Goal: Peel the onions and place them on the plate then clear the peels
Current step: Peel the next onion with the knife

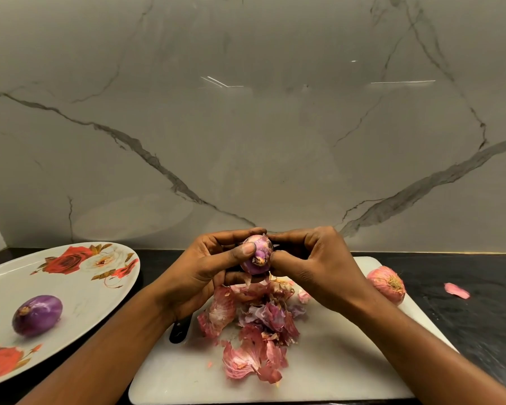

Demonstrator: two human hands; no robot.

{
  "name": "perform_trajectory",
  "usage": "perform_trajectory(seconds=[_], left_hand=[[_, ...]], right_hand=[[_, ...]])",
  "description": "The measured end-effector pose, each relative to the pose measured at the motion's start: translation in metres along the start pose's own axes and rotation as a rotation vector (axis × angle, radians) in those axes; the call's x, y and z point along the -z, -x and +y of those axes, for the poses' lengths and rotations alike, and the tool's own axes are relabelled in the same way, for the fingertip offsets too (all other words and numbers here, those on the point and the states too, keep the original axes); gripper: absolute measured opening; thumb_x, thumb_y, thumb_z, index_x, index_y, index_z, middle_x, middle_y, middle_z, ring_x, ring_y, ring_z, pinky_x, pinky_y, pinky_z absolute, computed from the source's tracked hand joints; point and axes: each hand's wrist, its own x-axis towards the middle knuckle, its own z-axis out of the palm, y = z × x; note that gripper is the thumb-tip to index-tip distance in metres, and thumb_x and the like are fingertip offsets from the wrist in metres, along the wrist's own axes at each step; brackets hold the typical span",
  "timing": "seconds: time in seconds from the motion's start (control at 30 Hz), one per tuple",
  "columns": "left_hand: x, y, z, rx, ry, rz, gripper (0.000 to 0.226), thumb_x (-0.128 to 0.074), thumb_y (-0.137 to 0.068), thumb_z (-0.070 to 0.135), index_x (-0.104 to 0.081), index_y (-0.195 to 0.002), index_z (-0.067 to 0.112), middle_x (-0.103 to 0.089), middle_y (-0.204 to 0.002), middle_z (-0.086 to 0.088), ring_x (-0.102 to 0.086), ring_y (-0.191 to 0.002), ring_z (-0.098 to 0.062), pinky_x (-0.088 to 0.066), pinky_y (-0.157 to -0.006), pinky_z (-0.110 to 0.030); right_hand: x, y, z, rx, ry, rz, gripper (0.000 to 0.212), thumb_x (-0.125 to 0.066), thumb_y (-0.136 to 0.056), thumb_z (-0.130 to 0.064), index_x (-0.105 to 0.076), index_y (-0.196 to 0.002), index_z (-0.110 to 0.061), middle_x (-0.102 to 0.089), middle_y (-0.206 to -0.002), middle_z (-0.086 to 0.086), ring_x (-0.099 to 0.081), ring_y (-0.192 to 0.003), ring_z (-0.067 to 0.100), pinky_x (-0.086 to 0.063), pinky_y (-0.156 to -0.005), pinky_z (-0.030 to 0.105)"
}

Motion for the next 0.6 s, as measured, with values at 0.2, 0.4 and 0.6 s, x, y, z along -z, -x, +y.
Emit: perform_trajectory(seconds=[0.2,0.4,0.6], left_hand=[[0.0027,-0.0007,0.0025,-0.014,0.064,0.018,0.048,-0.079,-0.080,0.023,-0.075,-0.127,0.011,-0.070,-0.133,-0.023,-0.069,-0.119,-0.045,-0.061,-0.093,-0.048],[0.0017,-0.0005,0.0009,-0.029,0.044,0.027,0.041,-0.077,-0.088,0.017,-0.074,-0.129,0.010,-0.070,-0.132,-0.023,-0.071,-0.117,-0.040,-0.060,-0.093,-0.051],[-0.0002,-0.0015,-0.0004,-0.021,0.021,0.023,0.047,-0.078,-0.083,0.021,-0.074,-0.128,0.010,-0.071,-0.132,-0.022,-0.071,-0.117,-0.041,-0.062,-0.092,-0.048]], right_hand=[[0.0022,-0.0011,-0.0028,-0.015,-0.108,-0.001,0.029,-0.074,-0.096,-0.015,-0.076,-0.125,-0.015,-0.082,-0.109,0.000,-0.080,-0.096,0.014,-0.064,-0.079,0.027],[-0.0008,0.0003,-0.0016,0.032,-0.033,0.030,0.039,-0.085,-0.087,-0.018,-0.076,-0.125,-0.015,-0.082,-0.106,-0.004,-0.079,-0.095,0.010,-0.065,-0.084,0.031],[-0.0041,0.0042,0.0000,0.152,0.159,0.077,0.032,-0.079,-0.092,-0.011,-0.078,-0.124,-0.014,-0.081,-0.105,-0.007,-0.077,-0.091,0.002,-0.064,-0.081,0.025]])
